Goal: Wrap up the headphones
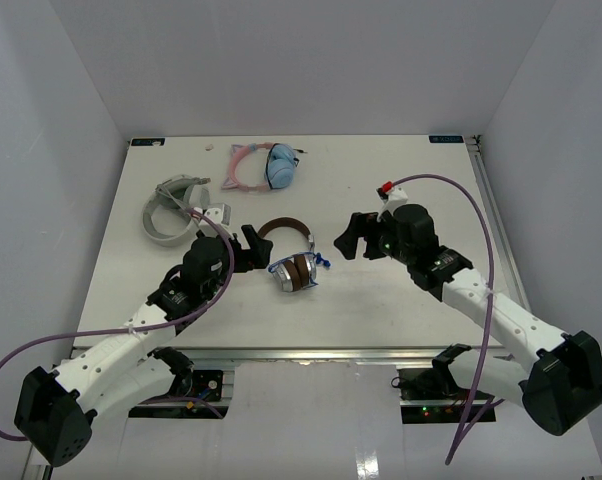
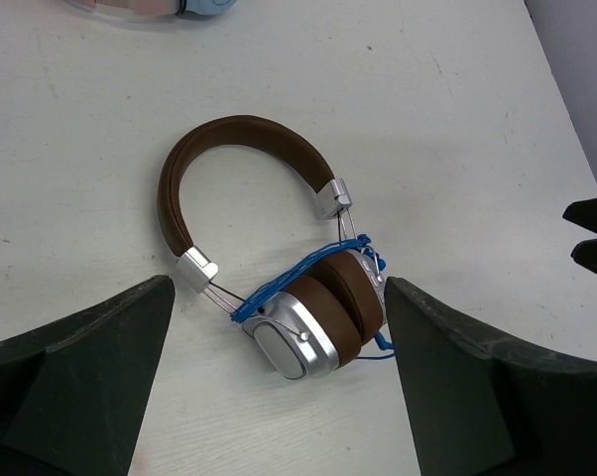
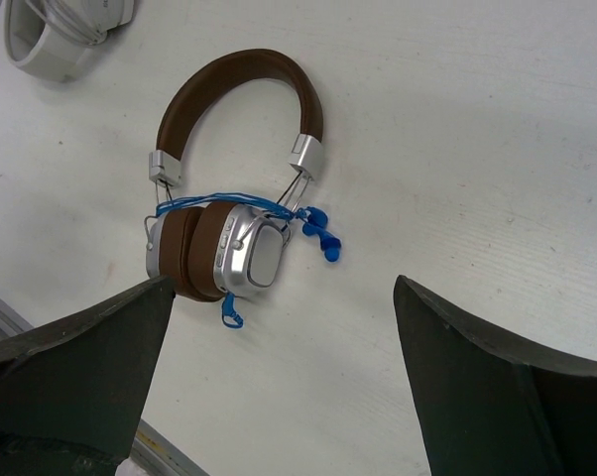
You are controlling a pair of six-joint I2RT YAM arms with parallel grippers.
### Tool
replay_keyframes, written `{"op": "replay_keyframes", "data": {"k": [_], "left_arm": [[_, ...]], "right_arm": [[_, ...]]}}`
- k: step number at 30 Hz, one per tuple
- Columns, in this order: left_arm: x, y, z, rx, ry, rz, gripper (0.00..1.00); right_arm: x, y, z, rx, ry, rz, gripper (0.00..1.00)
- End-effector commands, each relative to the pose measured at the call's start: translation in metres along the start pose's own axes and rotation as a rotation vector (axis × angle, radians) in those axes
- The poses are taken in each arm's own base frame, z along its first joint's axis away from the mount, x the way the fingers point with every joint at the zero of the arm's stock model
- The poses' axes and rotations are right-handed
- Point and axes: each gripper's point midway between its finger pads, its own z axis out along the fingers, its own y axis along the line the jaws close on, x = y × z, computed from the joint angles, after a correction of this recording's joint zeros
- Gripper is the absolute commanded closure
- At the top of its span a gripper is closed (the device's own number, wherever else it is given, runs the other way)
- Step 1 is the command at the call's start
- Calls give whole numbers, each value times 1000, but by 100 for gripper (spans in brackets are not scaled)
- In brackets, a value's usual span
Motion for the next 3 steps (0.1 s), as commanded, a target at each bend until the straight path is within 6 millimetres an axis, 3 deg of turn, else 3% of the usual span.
{"op": "replay_keyframes", "data": {"k": [1,3], "left_arm": [[-5,1,-2,-3,-29,5,2],[-5,1,-1,-6,-29,6,2]], "right_arm": [[-11,6,-5,-23,-51,-26,2],[-11,6,-5,-24,-51,-25,2]]}}
